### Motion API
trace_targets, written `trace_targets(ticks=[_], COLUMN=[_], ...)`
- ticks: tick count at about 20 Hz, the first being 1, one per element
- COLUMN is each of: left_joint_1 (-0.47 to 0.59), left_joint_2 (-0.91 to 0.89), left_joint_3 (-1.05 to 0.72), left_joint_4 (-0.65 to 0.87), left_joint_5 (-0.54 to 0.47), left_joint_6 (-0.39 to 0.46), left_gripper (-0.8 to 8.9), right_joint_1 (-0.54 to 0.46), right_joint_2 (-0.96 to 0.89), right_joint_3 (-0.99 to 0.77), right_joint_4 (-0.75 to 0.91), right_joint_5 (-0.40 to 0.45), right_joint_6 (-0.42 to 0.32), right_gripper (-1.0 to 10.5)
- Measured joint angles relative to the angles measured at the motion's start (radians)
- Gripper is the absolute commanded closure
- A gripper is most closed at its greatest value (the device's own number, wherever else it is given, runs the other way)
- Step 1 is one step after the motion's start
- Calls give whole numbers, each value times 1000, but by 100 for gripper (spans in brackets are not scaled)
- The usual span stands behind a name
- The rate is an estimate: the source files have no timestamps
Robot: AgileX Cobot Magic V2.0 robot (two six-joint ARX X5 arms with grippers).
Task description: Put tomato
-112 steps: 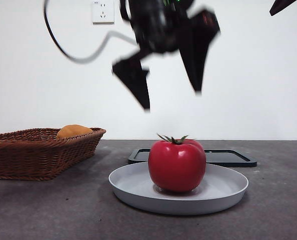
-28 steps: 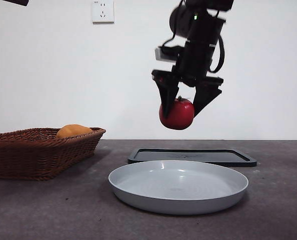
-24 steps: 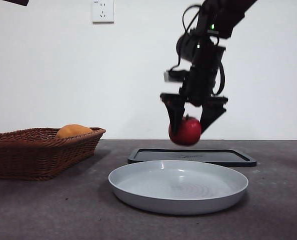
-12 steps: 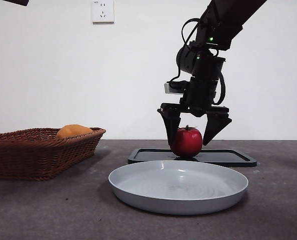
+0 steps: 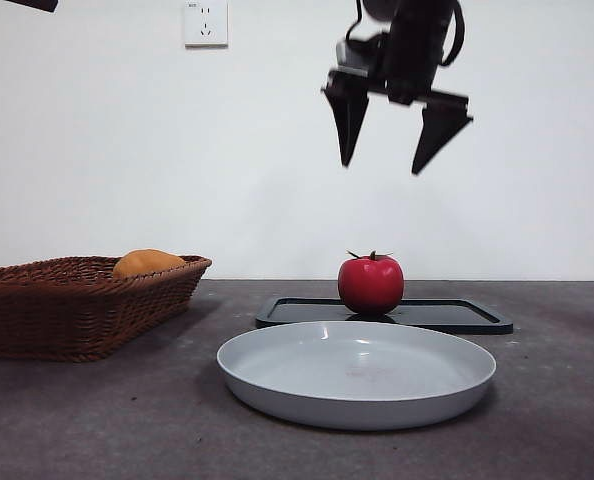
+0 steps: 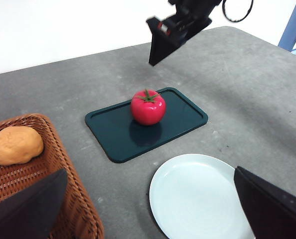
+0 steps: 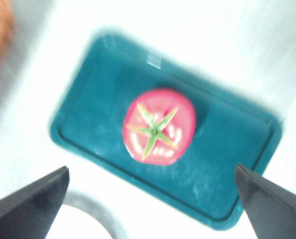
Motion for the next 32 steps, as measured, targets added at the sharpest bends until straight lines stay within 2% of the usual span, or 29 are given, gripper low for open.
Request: trace_targets(ticks=[4, 6, 13, 18, 20, 22, 24, 29, 32], left_joint_1=[0, 0, 0, 0, 0, 0, 0, 0, 0], left_joint_2=[0, 0, 0, 0, 0, 0, 0, 0, 0], left_joint_3=[0, 0, 0, 0, 0, 0, 0, 0, 0], left_joint_4=[0, 0, 0, 0, 0, 0, 0, 0, 0], left_joint_5=[0, 0, 0, 0, 0, 0, 0, 0, 0], left_joint_6=[0, 0, 0, 0, 0, 0, 0, 0, 0], left_gripper=[62, 62, 62, 62, 62, 62, 62, 62, 62], right_joint_1=[1, 1, 36, 40, 40, 40, 40, 40, 40], right_joint_2=[-141, -251, -717, -1054, -1202, -1349, -1479, -1721, -1770], right_joint_3=[-23, -77, -537, -785, -921, -1059, -1192, -1515, -1572], right_joint_4=[0, 0, 0, 0, 38, 201, 276, 334, 329], right_joint_5=[10, 46, 96, 139, 126, 122, 105, 72, 51], right_joint_6=[18, 24, 25, 25, 25, 25, 25, 25, 34], right_gripper=[182, 182, 182, 182, 182, 182, 182, 182, 182])
